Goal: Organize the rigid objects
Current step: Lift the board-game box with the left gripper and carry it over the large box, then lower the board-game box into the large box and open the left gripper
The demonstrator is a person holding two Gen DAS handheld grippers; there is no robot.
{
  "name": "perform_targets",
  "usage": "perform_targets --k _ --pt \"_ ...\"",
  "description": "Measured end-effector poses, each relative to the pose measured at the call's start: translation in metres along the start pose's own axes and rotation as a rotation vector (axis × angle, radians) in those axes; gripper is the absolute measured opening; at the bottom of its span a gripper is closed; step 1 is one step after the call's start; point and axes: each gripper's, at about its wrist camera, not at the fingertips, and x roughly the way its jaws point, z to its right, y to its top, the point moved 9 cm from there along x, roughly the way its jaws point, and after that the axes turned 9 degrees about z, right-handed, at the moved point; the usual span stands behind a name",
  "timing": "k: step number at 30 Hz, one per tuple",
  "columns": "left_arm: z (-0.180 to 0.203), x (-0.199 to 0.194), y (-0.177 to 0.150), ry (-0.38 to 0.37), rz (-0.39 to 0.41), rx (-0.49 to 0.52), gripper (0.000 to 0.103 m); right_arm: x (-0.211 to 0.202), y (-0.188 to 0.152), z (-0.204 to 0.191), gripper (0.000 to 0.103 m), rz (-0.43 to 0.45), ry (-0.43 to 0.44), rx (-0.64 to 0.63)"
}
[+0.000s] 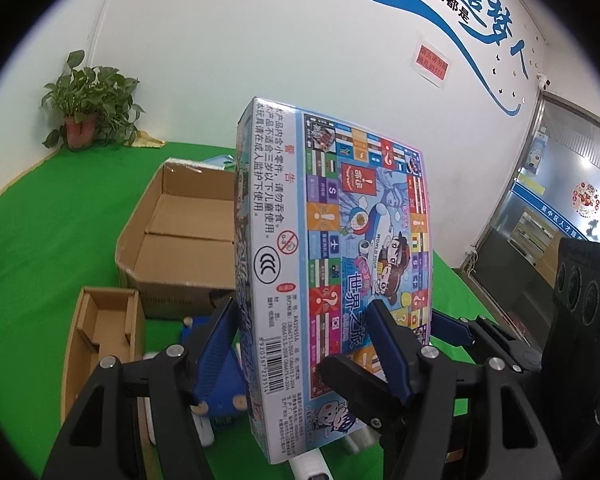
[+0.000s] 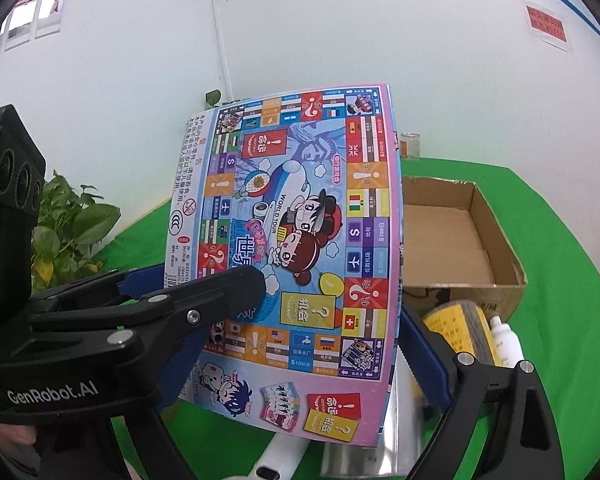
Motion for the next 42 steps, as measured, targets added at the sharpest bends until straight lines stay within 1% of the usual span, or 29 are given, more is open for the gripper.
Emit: perform_targets --k 5,10,12,14,18,21,22,23,26,32,35,37,38,39,40,41,42 --pt "-0.008 0.018 0.032 0.018 -0.016 0.014 0.066 0.024 0.033 0.004 0.092 0.005 0.001 0.006" --pt "-0.021 0.041 0.070 0.053 -0.035 0.048 0.065 0.067 0.074 0.009 0.092 -0.023 0.036 0.021" --pt "-0.028 0.055 0.080 0.063 -0.062 0.057 0.065 0.090 0.088 0.011 0.092 -0.055 0.052 0.046" --pt "-0.037 0.072 0.089 0.072 -0.107 0.065 0.065 0.112 0.097 0.015 0.092 -0.086 0.053 0.057" --pt "-0.061 0.098 0.095 0.111 -0.189 0.089 0.065 0.158 0.104 0.017 0.090 -0.169 0.090 0.100" --pt "-0.081 0.114 0.086 0.145 -0.247 0.104 0.065 0.194 0.099 0.019 0.089 -0.235 0.113 0.133" --pt "-0.087 0.118 0.082 0.155 -0.261 0.105 0.065 0.210 0.093 0.010 0.088 -0.266 0.123 0.153" --pt "-0.094 0.124 0.077 0.164 -0.280 0.105 0.065 0.221 0.090 0.011 0.088 -0.288 0.130 0.167" --pt "-0.111 0.136 0.067 0.176 -0.316 0.081 0.065 0.253 0.079 0.011 0.087 -0.349 0.139 0.198" --pt "-0.141 0.155 0.052 0.205 -0.362 0.031 0.065 0.304 0.070 0.016 0.081 -0.423 0.149 0.219" --pt "-0.149 0.162 0.042 0.215 -0.390 0.024 0.065 0.328 0.066 0.018 0.077 -0.456 0.145 0.224" --pt "-0.156 0.166 0.035 0.221 -0.405 0.015 0.062 0.342 0.052 0.013 0.072 -0.489 0.143 0.231" --pt "-0.161 0.166 0.032 0.237 -0.411 0.012 0.050 0.348 0.047 0.014 0.069 -0.503 0.140 0.235" --pt "-0.167 0.168 0.032 0.246 -0.418 0.007 0.047 0.354 0.041 0.017 0.060 -0.524 0.122 0.236" --pt "-0.171 0.168 0.031 0.247 -0.415 -0.008 0.047 0.357 0.031 0.016 0.054 -0.536 0.113 0.234" --pt "-0.175 0.169 0.032 0.225 -0.410 -0.023 0.047 0.361 0.028 0.017 0.051 -0.544 0.113 0.227" --pt "-0.174 0.166 0.032 0.199 -0.405 -0.033 0.047 0.364 0.023 0.018 0.045 -0.566 0.103 0.221"
